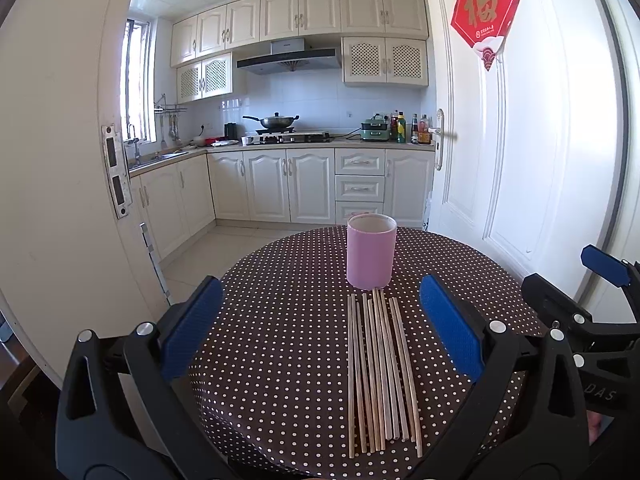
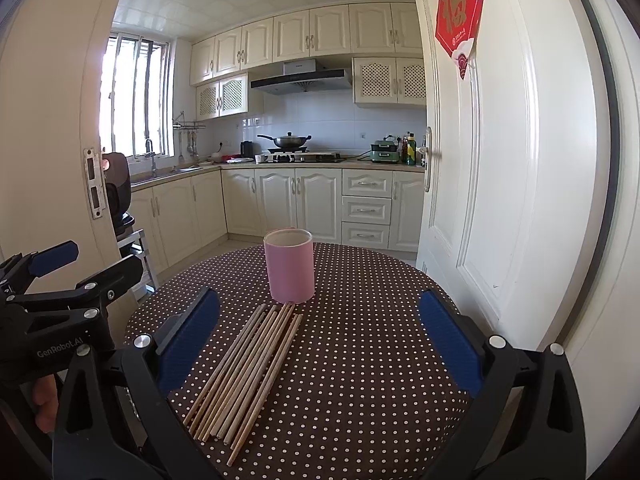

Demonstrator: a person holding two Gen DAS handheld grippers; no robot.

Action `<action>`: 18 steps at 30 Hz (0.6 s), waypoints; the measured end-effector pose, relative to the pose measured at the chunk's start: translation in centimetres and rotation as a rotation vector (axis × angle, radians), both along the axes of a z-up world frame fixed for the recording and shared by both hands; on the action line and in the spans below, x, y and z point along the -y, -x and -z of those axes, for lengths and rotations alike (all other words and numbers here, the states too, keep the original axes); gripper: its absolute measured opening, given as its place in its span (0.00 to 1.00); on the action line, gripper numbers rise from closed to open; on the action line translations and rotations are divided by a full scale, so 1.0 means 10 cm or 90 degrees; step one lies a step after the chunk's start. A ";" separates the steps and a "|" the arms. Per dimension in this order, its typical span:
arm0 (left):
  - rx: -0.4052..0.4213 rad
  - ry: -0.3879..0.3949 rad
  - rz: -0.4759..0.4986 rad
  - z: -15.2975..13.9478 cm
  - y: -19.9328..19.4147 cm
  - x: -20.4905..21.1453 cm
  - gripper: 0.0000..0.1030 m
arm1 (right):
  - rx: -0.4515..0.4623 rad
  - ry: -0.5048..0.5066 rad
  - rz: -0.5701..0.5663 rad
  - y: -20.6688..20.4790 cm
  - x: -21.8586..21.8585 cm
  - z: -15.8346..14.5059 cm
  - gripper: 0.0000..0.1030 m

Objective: Organize utensils

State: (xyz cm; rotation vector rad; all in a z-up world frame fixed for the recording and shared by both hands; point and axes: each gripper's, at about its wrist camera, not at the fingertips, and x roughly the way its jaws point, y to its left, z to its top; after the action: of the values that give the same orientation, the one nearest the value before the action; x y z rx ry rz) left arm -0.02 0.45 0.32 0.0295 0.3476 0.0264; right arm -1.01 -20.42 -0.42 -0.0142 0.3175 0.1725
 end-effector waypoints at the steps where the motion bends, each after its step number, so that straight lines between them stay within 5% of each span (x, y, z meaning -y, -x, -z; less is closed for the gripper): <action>1: 0.001 -0.001 0.000 0.00 0.00 0.00 0.94 | 0.000 -0.001 0.000 0.00 0.00 0.00 0.93; 18: 0.001 -0.008 0.005 0.00 0.01 0.03 0.94 | -0.005 -0.011 0.008 0.01 0.04 0.00 0.93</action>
State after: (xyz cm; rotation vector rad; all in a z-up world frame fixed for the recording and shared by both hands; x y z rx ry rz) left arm -0.17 0.17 0.31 0.0437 0.3463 0.0216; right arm -1.10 -20.77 -0.46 0.0047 0.3232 0.1633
